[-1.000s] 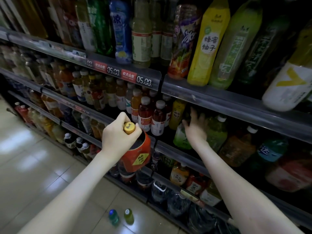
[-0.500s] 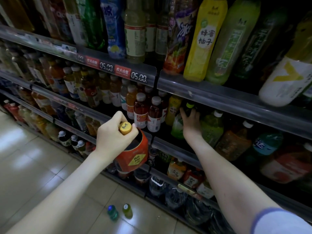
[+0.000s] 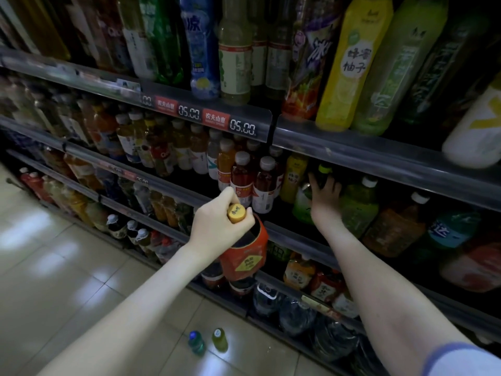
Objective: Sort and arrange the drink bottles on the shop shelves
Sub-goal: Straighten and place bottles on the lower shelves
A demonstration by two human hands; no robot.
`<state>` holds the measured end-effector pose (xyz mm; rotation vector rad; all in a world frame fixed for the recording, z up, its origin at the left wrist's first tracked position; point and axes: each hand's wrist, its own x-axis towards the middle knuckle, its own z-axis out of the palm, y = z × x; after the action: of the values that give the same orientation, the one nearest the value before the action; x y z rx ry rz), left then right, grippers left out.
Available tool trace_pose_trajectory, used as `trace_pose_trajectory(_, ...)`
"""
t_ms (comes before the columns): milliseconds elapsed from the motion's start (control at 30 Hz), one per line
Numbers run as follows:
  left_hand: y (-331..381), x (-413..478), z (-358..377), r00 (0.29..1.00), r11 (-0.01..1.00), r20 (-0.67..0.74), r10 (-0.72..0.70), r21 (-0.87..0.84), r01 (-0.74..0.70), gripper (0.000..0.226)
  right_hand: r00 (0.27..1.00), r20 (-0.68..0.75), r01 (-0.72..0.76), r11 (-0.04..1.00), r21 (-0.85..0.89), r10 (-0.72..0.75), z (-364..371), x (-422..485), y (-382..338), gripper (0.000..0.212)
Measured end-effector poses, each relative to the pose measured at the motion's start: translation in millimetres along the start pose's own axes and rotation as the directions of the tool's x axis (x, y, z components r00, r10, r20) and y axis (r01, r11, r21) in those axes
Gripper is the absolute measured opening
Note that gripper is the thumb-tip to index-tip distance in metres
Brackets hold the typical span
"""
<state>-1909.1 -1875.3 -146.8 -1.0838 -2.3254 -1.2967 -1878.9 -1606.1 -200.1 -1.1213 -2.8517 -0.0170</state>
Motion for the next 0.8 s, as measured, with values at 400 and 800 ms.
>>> trace_pose_trajectory(400,58,11,63,0.959,0.977,0.243,0.144,-0.187,-0.100,0.031,0.889,0.176,-0.062,0.270,0.961,-0.422,-41,-151,30,0.100)
trace_pose_trajectory(800,214,-38,163,0.756,0.819,0.538,0.373,-0.574,0.004,0.034,0.993,0.099,-0.039,0.603,0.797,-0.066,-71,-252,195,0.095)
